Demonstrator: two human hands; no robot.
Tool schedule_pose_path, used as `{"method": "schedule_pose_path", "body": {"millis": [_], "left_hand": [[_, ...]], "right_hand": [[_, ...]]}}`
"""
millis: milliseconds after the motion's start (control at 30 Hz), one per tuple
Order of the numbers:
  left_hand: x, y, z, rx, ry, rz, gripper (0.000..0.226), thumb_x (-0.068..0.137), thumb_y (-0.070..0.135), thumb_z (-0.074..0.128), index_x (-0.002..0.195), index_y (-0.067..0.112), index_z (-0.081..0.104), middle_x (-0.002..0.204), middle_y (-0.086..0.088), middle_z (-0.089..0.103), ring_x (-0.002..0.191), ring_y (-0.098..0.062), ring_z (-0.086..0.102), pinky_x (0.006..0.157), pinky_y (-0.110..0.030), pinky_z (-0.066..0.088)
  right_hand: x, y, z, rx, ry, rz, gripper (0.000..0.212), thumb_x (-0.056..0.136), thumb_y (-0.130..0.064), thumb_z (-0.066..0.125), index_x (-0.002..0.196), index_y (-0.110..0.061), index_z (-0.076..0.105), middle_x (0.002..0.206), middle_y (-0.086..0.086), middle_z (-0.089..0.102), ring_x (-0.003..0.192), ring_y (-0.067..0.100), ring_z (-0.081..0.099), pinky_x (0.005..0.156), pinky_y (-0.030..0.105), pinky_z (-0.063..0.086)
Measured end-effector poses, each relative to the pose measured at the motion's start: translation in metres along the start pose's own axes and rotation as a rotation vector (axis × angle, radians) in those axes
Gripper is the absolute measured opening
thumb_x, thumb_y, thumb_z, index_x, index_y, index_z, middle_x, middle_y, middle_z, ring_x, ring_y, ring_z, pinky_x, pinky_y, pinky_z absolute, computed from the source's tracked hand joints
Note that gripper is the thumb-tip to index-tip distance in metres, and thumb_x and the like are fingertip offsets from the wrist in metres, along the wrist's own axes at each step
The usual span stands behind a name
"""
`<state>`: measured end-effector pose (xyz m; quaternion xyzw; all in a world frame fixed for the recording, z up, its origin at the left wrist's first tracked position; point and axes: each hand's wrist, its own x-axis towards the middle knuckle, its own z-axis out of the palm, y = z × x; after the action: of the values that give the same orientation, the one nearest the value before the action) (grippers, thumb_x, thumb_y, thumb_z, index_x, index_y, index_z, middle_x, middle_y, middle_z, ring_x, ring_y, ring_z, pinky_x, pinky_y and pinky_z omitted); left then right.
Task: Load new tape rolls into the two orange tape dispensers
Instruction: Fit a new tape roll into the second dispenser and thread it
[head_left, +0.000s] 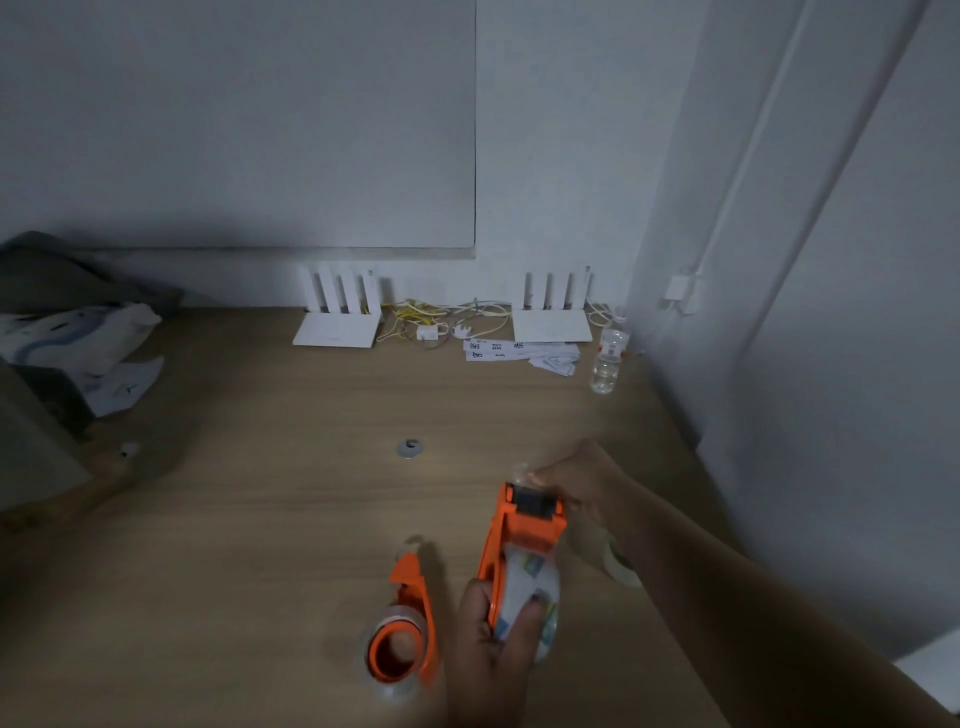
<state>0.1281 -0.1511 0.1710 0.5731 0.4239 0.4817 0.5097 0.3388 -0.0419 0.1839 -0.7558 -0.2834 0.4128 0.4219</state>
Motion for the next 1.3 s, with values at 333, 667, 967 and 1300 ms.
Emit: {"method": "schedule_pose_path", "body": {"millis": [333,667,967,1300], "left_hand": [[0.002,-0.005,-0.002,-0.008,0.002,-0.042,0.024,0.066,0.043,0.071,0.073,0.020,0.066,0.059,-0.025,0.061,0.051,-0.032,0.061,0.051,-0.031,0.047],[0.014,-0.015,0.001,-0.045,0.045,-0.098,0.012,0.075,0.028,0.071,0.080,0.017,0.070,0.073,-0.009,0.075,0.065,-0.014,0.070,0.057,-0.019,0.053],[0.025,-0.054,0.006,0.042,0.081,-0.238,0.053,0.071,0.061,0.057,0.101,0.019,0.069,0.109,-0.008,0.073,0.104,-0.021,0.066,0.092,-0.040,0.052],[0.036,-0.100,0.005,0.249,-0.049,-0.460,0.037,0.091,0.042,0.053,0.115,0.013,0.055,0.119,-0.017,0.064,0.104,-0.026,0.060,0.087,-0.035,0.044]], "right_hand": [[-0.021,0.006,0.002,0.212,-0.126,0.151,0.017,0.084,-0.021,0.073,0.075,-0.010,0.065,0.063,0.007,0.065,0.053,0.014,0.062,0.053,0.024,0.052],[-0.074,0.082,0.033,0.508,-0.226,0.322,0.064,0.093,-0.060,0.038,0.108,-0.007,0.073,0.108,0.019,0.074,0.105,0.042,0.066,0.078,0.040,0.053],[-0.110,0.108,0.044,0.471,-0.203,0.133,0.029,0.090,-0.033,0.065,0.113,-0.018,0.071,0.109,0.010,0.076,0.101,0.029,0.071,0.084,0.044,0.058],[-0.076,0.152,0.051,0.181,0.192,-0.059,0.037,0.048,-0.018,0.078,0.082,-0.008,0.070,0.060,-0.007,0.073,0.055,-0.002,0.065,0.051,0.016,0.051]]}}
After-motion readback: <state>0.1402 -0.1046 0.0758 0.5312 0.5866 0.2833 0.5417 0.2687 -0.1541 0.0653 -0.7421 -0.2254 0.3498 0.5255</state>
